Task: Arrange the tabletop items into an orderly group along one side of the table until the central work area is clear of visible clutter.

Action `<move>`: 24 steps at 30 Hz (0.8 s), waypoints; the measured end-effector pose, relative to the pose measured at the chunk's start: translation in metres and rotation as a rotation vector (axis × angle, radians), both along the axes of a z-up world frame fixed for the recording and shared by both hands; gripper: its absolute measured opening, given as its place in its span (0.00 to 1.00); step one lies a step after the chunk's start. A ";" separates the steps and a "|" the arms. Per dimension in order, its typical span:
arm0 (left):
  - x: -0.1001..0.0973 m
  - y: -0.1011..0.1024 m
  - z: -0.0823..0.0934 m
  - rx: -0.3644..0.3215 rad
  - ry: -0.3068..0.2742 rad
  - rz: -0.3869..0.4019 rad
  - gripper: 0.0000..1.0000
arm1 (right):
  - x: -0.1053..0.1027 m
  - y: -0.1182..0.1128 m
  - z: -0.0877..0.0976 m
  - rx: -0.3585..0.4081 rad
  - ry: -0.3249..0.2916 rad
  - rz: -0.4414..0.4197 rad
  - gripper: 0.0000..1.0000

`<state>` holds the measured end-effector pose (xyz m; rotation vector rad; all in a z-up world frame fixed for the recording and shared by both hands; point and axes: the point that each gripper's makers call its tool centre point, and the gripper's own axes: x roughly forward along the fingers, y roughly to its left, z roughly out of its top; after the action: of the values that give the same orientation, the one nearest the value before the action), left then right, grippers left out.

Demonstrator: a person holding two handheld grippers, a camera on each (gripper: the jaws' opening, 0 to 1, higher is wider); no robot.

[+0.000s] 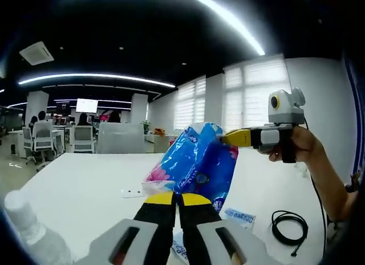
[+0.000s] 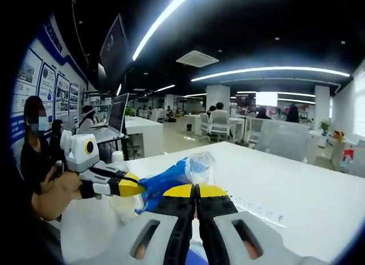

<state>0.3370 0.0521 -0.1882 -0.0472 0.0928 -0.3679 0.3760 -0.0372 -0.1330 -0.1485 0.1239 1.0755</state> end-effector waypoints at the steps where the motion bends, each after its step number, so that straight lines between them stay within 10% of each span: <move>1: 0.000 -0.001 0.000 0.001 0.002 -0.003 0.00 | 0.000 -0.002 -0.002 -0.002 0.001 -0.003 0.00; 24: 0.000 -0.047 -0.006 0.100 0.040 -0.100 0.00 | -0.009 -0.062 -0.044 -0.143 -0.041 -0.159 0.00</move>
<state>0.3370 0.0053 -0.1938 0.0494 0.1531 -0.4613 0.3673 -0.0989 -0.1767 -0.2852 0.1727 0.9047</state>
